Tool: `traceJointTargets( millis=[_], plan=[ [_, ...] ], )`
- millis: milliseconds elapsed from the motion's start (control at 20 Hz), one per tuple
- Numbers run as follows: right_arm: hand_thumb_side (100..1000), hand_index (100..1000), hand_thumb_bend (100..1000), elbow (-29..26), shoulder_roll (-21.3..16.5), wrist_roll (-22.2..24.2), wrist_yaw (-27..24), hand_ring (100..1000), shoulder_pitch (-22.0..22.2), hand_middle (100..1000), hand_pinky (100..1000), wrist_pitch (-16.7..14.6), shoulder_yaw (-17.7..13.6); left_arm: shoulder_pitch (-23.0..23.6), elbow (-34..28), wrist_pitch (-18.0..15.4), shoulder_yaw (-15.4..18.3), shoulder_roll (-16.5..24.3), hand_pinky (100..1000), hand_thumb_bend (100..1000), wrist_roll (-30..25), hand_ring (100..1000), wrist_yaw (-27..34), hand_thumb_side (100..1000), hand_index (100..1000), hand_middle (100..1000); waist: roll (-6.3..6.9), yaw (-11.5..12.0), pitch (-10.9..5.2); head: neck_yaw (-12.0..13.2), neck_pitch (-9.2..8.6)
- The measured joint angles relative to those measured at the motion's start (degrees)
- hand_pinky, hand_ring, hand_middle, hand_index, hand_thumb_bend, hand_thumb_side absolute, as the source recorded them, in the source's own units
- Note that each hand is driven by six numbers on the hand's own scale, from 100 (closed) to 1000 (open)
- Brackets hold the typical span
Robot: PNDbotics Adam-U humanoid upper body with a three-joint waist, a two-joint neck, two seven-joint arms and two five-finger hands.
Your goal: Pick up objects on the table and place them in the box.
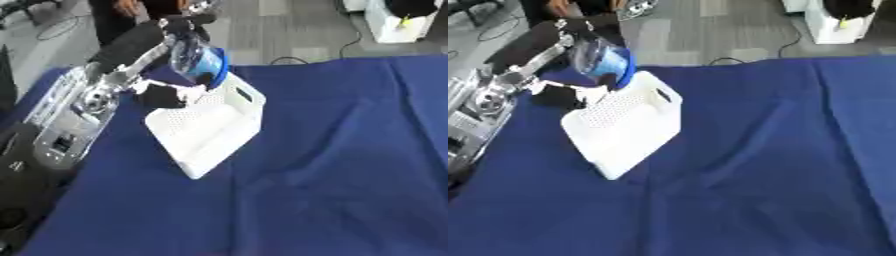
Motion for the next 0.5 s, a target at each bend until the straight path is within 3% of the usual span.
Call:
traceJointTargets(
  millis=[500],
  plan=[
    [963,885,100,0.00,0.00,0.04,-0.03,827,0.23,845,902,-0.03,0.00,0.05,0.40,3.10,0.72,0.55,100,100,-1.73,100,-3.93,268,175,100,-0.37,0.26,-0.10,0.00,-1.72]
  ],
)
